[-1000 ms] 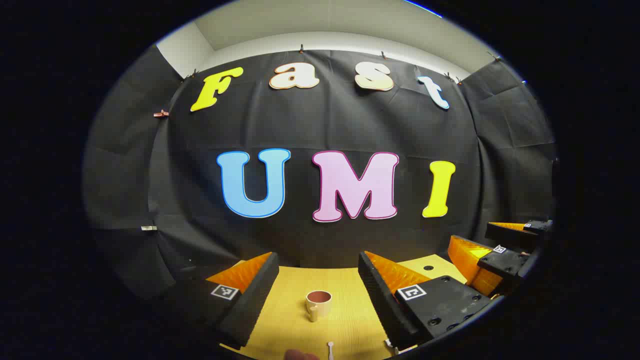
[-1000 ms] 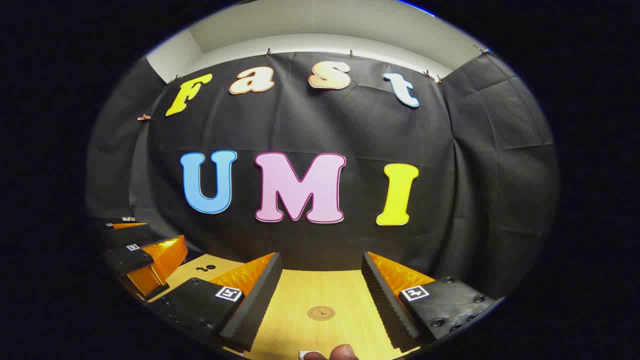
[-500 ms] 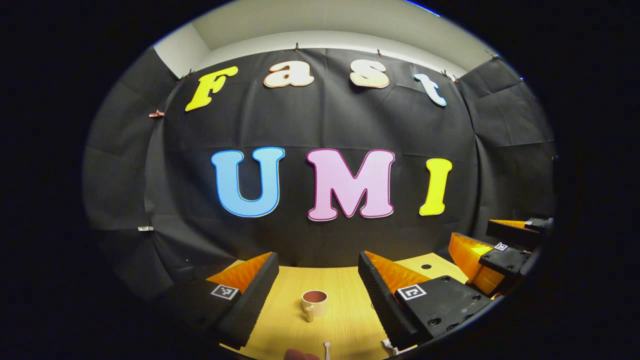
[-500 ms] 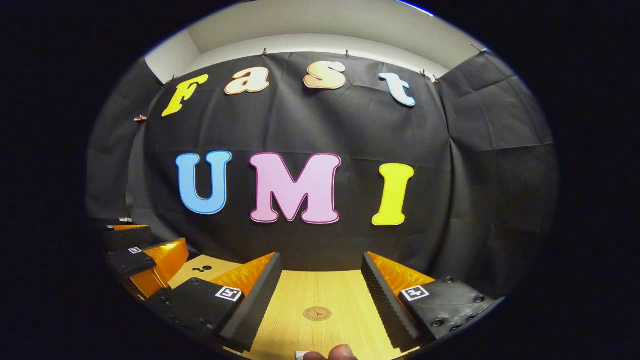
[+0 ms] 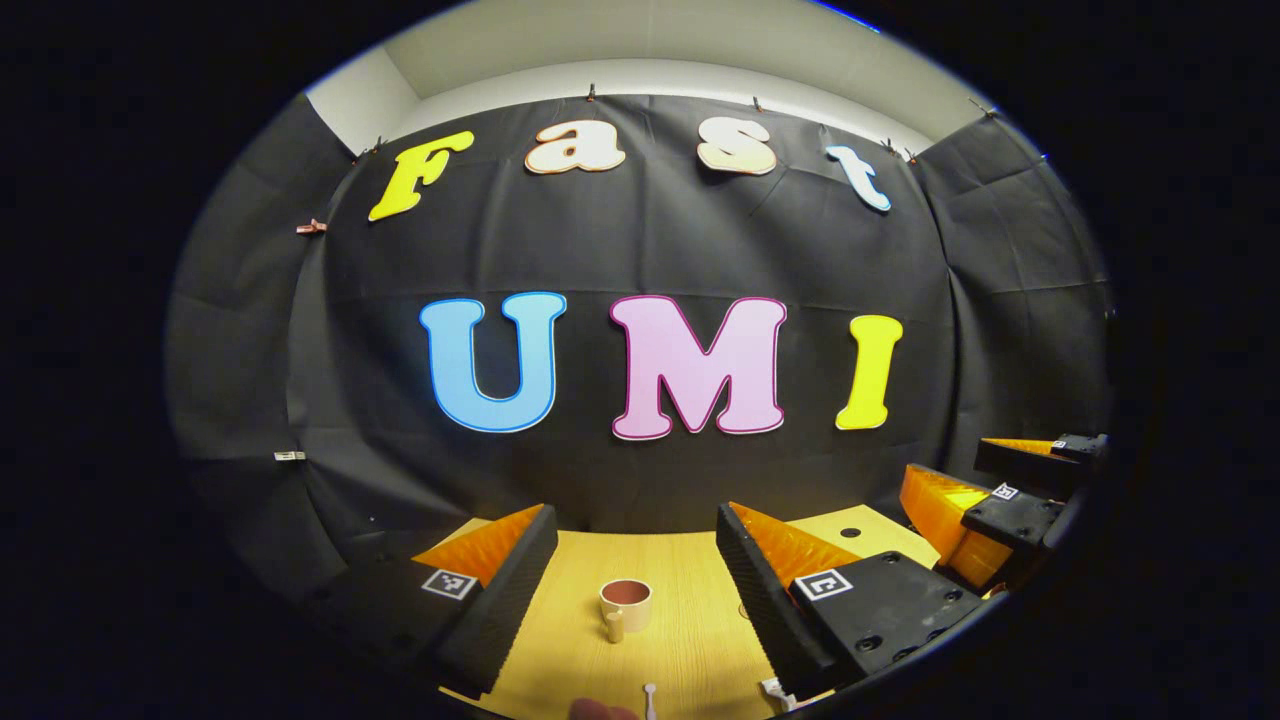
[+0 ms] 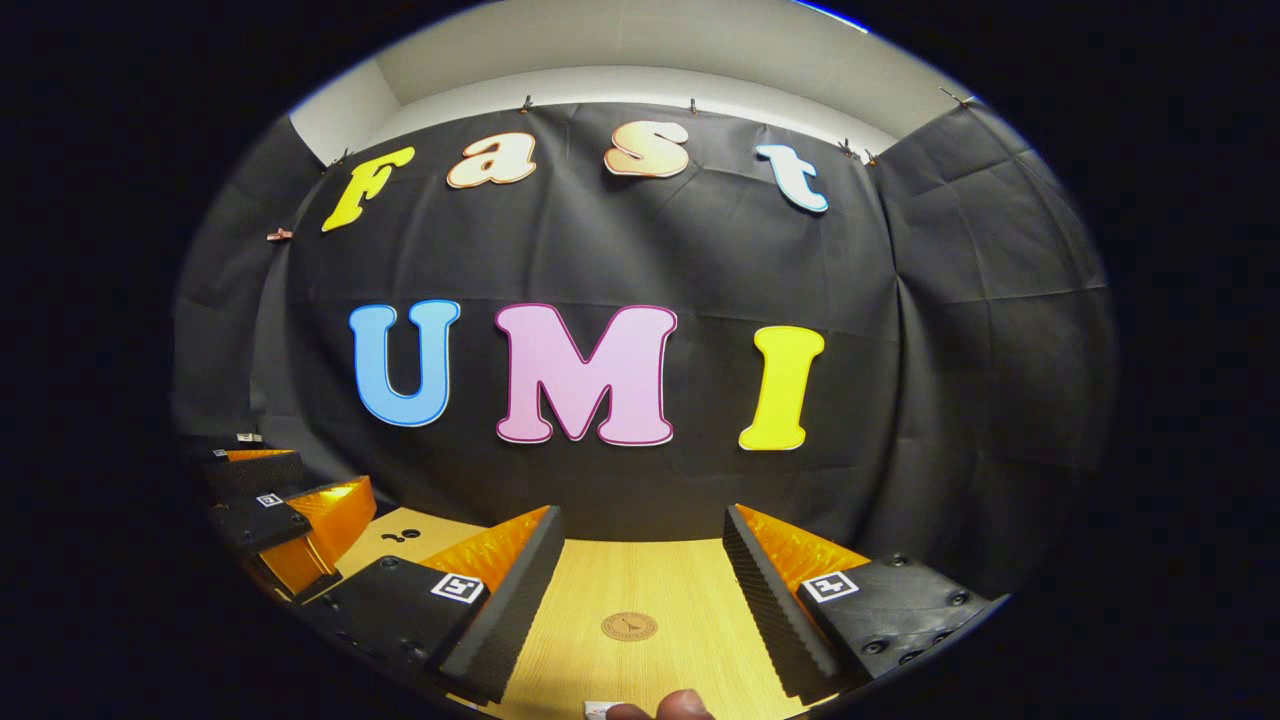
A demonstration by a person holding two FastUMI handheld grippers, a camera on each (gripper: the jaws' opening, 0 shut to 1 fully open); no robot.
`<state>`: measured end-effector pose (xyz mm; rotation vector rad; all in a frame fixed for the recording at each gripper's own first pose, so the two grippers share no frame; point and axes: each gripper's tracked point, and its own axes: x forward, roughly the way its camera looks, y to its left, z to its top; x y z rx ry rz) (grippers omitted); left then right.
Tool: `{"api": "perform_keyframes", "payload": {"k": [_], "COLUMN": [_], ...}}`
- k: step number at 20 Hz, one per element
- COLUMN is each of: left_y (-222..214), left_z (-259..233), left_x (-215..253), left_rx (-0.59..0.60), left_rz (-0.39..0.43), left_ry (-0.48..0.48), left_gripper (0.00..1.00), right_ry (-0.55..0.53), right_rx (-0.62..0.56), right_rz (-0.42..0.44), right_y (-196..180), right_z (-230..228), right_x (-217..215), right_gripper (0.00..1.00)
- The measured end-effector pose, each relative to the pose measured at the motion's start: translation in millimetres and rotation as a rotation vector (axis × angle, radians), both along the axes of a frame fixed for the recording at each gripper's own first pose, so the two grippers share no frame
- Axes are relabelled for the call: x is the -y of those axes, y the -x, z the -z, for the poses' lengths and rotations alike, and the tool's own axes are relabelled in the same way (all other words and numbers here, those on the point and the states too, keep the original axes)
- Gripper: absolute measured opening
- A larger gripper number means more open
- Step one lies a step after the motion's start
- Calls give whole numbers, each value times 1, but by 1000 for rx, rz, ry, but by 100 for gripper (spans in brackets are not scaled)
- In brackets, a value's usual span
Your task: Put the toothbrush and toothpaste on the desktop into the cup, then pick up the cup and place it on the coaster on the desktop.
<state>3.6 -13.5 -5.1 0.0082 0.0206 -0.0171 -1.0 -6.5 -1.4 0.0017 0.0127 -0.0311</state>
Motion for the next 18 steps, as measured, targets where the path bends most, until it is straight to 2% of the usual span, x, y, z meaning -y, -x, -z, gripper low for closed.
{"api": "perform_keyframes", "payload": {"k": [1,3,11,18], "left_y": [-1,-1,13,39], "left_z": [3,4,48,109], "left_x": [0,-1,0,-7], "left_rx": [-5,-12,-101,-249], "left_rz": [-1,-1,27,41], "left_ry": [3,3,-4,-27], "left_gripper": [99,99,99,100], "right_ry": [2,7,22,6], "right_rx": [-12,-34,-177,-440], "right_rz": [-4,-15,-72,-148], "right_y": [0,5,28,76], "right_z": [2,6,33,68], "right_x": [-1,-1,-7,-17], "right_gripper": [95,98,98,99]}}
